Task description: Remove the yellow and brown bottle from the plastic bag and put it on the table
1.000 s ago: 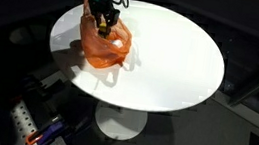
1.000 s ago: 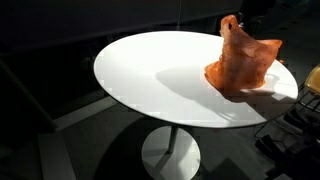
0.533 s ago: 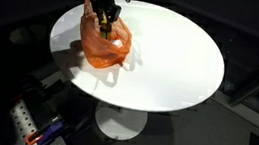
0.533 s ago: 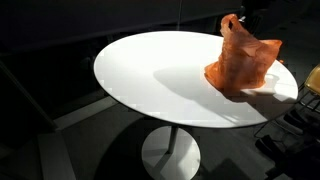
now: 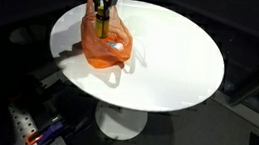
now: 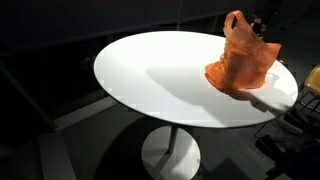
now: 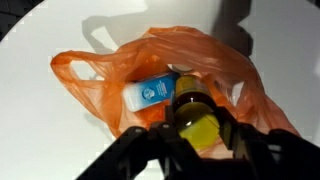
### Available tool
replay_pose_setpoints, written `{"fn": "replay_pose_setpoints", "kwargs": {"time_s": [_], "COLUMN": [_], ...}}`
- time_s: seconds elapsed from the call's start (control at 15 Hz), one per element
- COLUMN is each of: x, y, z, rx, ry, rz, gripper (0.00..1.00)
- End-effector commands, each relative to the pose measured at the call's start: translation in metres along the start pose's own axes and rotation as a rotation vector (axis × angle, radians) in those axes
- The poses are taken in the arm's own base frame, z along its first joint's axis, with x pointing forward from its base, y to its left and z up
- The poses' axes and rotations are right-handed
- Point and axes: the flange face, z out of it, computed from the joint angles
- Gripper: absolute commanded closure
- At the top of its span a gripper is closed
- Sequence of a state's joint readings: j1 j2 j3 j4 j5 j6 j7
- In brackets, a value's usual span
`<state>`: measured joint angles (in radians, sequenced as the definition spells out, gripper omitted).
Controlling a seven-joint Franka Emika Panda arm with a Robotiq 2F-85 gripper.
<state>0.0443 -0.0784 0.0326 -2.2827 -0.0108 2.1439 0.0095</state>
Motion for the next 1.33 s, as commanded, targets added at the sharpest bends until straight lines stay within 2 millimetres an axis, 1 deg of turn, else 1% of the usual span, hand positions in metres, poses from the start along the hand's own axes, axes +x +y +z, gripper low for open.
{"fn": "replay_pose_setpoints", "kwargs": {"time_s": [0.0,0.13,0.33,0.47,0.6,0.67,0.8,1.0,1.27], "x": [-0.005,-0.001,0.007,0.013,0.020,0.023,0.028,0.033,0.034], "y": [0.028,0.049,0.081,0.102,0.124,0.133,0.152,0.174,0.185], "z": [-0.033,-0.043,-0.051,-0.056,-0.055,-0.053,-0.040,-0.016,0.015], "rx": [-0.008,-0.016,-0.023,-0.030,-0.043,-0.050,-0.067,-0.071,-0.048], "ry": [0.029,0.062,0.088,0.098,0.106,0.106,0.102,0.089,0.067], "rz": [0.044,0.087,0.146,0.191,0.235,0.254,0.291,0.346,0.376], "gripper": [0.80,0.80,0.80,0.80,0.80,0.80,0.80,0.80,0.80]}}
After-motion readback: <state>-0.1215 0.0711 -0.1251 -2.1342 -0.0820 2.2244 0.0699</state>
